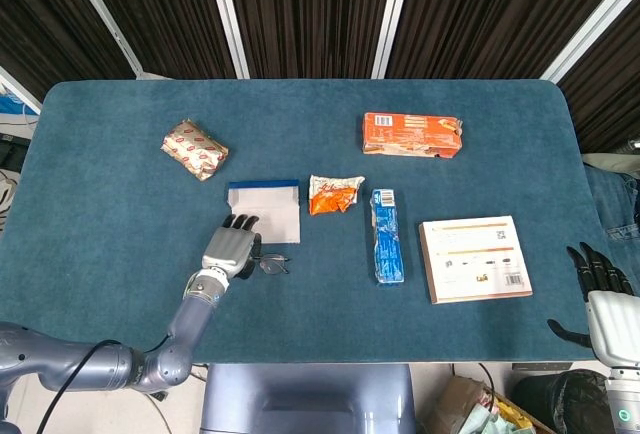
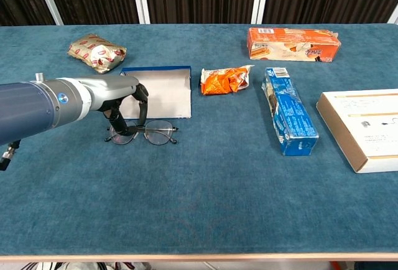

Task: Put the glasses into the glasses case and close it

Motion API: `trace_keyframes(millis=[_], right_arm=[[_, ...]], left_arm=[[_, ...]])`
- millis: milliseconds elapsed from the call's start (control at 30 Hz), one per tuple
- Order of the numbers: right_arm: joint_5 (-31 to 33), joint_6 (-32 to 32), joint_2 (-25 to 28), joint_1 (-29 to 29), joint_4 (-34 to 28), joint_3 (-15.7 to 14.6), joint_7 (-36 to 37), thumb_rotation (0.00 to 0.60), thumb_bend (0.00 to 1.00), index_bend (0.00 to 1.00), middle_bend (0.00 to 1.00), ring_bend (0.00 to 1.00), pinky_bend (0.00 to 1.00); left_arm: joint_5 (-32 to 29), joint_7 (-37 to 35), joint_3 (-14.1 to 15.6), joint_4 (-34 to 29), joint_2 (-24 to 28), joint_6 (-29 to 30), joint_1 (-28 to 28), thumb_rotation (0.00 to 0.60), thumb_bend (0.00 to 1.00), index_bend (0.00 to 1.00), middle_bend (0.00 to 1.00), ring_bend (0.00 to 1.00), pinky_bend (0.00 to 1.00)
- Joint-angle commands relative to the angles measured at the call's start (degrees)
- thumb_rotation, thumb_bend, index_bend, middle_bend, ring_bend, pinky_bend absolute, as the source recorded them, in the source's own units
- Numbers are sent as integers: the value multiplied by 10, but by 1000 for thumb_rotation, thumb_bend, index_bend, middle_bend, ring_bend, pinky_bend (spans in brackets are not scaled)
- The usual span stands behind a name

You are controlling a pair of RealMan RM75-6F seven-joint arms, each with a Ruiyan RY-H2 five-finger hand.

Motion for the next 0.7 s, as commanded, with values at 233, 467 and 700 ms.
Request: trace_keyframes(millis=[233,467,700], right_arm=[[0,-1,1,1,1,0,1,600,179,0,0,81,161],[0,-1,1,1,0,0,0,600,179,0,0,81,161],[0,-1,1,1,0,-1,0,600,179,0,0,81,161]], left_arm=[[0,7,-1,10,-14,10,-2,600,401,497,91,6,29],[1,11,-3,19,-22,14,-2,600,402,514,103,6,29],[3,14,-5,23,-27,16,-1,600,406,539,113,6,29]])
